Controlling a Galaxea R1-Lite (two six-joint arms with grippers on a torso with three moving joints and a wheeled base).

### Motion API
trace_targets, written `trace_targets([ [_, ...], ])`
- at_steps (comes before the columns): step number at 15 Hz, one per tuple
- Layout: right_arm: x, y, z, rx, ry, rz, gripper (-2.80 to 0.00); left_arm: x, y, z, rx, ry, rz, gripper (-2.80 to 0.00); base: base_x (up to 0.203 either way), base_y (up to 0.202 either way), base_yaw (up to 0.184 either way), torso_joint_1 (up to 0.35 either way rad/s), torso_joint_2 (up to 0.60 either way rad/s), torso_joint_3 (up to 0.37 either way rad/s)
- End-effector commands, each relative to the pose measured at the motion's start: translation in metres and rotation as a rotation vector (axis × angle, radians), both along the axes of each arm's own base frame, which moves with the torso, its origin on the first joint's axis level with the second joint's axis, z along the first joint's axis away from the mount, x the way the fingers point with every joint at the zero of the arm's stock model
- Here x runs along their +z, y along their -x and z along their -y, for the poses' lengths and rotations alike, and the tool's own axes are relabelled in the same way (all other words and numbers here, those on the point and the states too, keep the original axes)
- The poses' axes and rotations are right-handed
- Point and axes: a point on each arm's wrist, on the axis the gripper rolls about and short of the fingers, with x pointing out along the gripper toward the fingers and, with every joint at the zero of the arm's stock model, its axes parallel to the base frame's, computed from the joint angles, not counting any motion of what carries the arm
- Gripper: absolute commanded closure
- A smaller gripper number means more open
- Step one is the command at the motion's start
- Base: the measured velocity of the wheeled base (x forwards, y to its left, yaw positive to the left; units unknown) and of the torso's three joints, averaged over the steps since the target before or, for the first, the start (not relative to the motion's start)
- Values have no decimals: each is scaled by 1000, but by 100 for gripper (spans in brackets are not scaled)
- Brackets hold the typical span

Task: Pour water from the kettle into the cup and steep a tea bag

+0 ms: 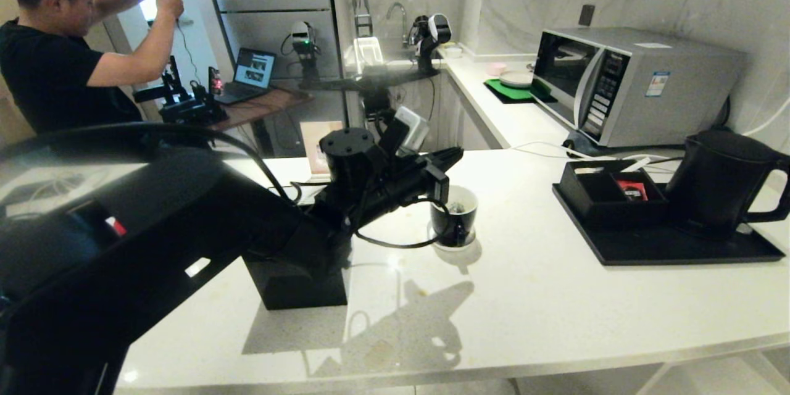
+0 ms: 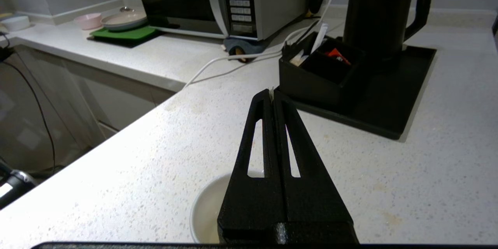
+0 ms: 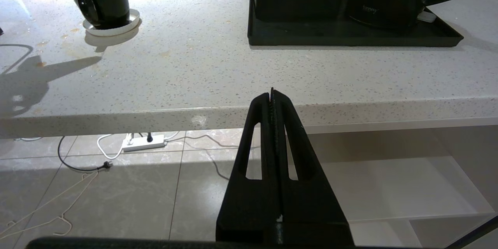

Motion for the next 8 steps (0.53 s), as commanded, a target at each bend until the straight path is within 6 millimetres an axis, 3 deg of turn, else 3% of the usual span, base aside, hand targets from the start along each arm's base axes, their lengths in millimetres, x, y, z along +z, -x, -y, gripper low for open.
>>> trace_targets([
  [1, 0, 0, 0, 0, 0, -1, 0, -5, 0, -1, 0, -7, -9, 0, 0, 0, 0, 0, 0, 0],
  [8, 0, 0, 0, 0, 0, -1, 0, -7, -1, 0, 0, -8, -11, 0, 0, 0, 0, 0, 0, 0],
])
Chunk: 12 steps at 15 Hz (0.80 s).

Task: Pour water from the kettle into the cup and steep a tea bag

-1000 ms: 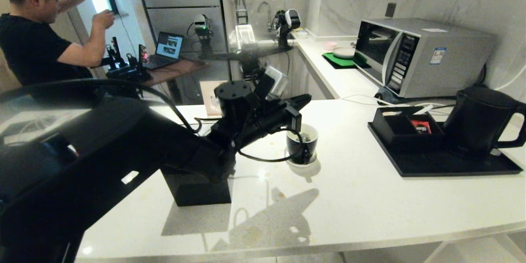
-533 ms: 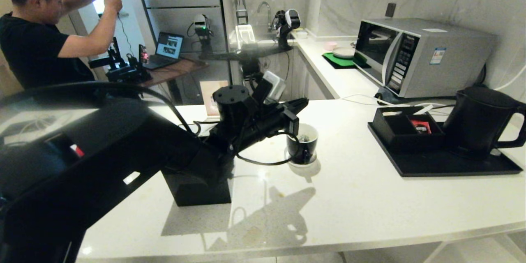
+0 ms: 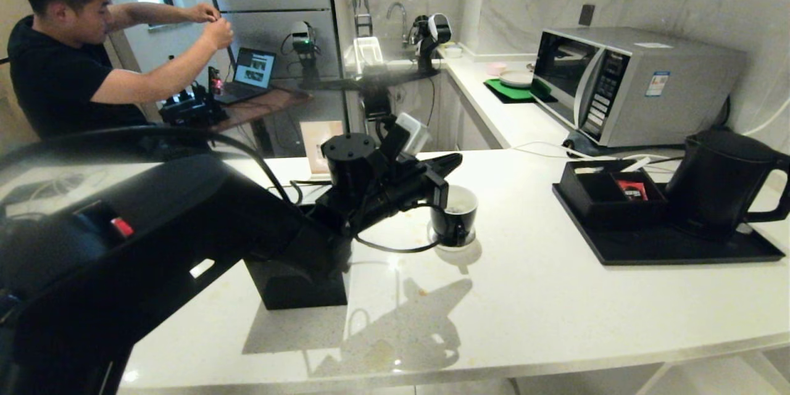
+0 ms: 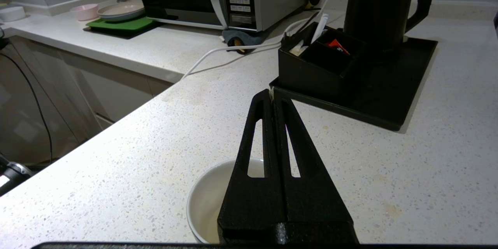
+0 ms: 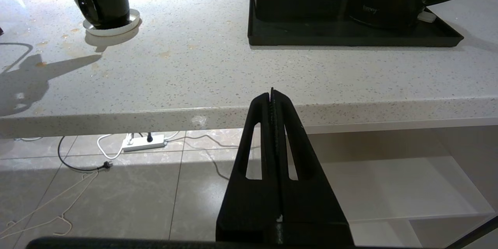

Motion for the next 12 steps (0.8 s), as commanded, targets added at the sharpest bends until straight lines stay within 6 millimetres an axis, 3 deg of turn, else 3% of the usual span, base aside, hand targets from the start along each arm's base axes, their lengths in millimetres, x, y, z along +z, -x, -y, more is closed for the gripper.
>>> trace_targets([
  [1, 0, 0, 0, 0, 0, -2, 0, 0, 0, 0, -1, 3, 4, 0, 0, 0, 0, 0, 0, 0],
  [12, 0, 0, 0, 0, 0, -2, 0, 7, -1, -2, 2, 14, 18, 0, 0, 0, 0, 0, 0, 0],
])
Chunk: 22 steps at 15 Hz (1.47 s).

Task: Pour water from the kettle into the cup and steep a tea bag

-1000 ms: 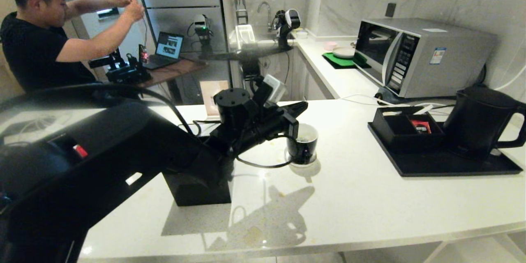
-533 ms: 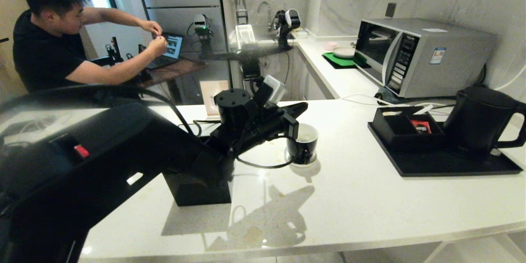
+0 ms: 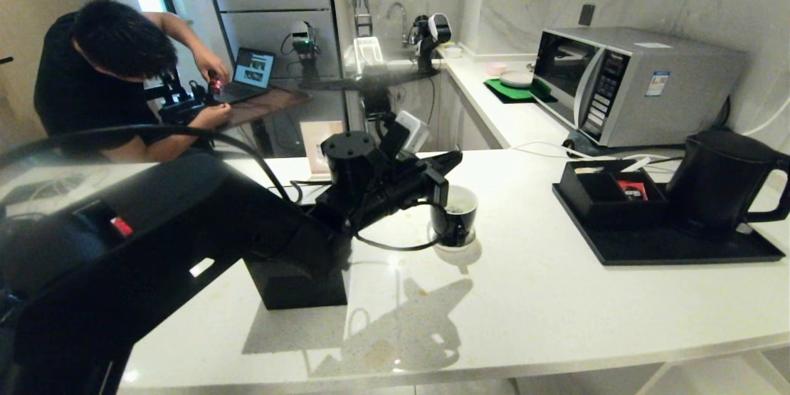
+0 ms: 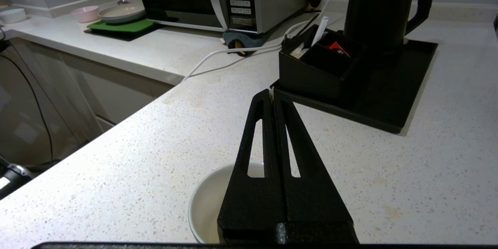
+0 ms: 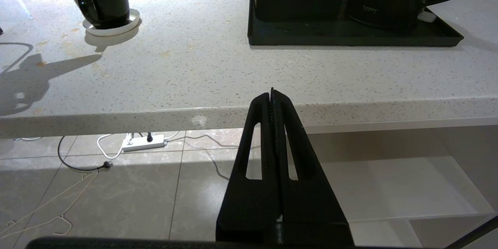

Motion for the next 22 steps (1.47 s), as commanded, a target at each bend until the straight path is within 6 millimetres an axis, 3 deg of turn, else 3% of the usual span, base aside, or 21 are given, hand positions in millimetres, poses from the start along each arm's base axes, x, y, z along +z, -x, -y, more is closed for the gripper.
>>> trace_targets([
  [1, 0, 0, 0, 0, 0, -1, 0, 7, 0, -1, 0, 12, 19, 0, 0, 0, 0, 0, 0, 0],
  [11, 0, 0, 0, 0, 0, -2, 0, 50, 8, -7, 0, 64, 95, 0, 0, 0, 0, 0, 0, 0],
  [22, 0, 0, 0, 0, 0, -1, 0, 95, 17, -37, 48, 112, 173, 0, 0, 0, 0, 0, 0, 0],
])
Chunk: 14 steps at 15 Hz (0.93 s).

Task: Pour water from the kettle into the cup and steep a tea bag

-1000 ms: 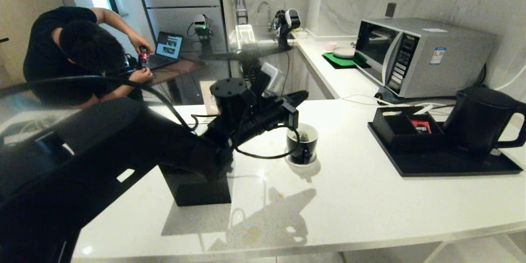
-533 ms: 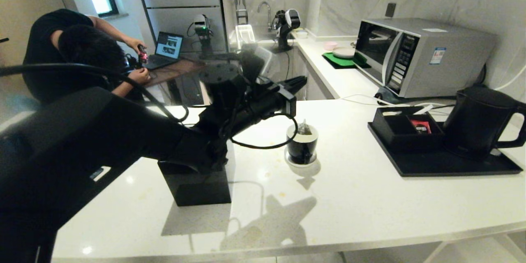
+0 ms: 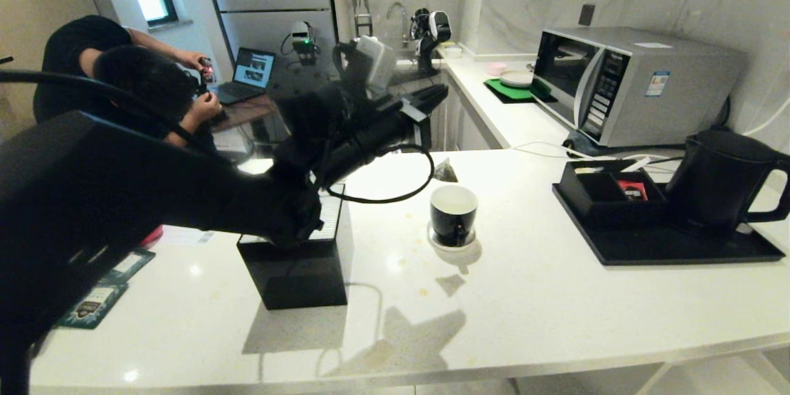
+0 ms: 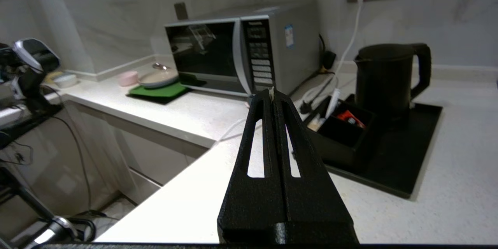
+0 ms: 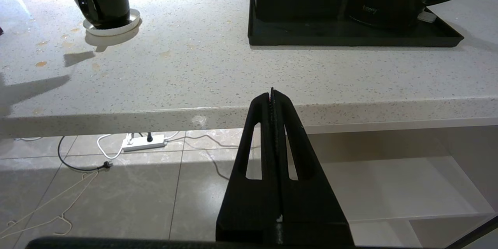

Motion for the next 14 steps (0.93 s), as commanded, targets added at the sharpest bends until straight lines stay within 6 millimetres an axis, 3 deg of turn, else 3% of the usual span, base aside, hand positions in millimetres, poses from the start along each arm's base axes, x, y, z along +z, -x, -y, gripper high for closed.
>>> trace_targets([
  [1, 0, 0, 0, 0, 1, -1, 0, 16, 3, -12, 19, 18, 31, 0, 0, 0, 0, 0, 0, 0],
  [8, 0, 0, 0, 0, 1, -2, 0, 30, 20, -42, 62, 14, 27, 0, 0, 0, 0, 0, 0, 0],
  [14, 0, 0, 0, 0, 1, -1, 0, 23, 47, -71, 96, -16, -26, 0, 0, 0, 0, 0, 0, 0],
])
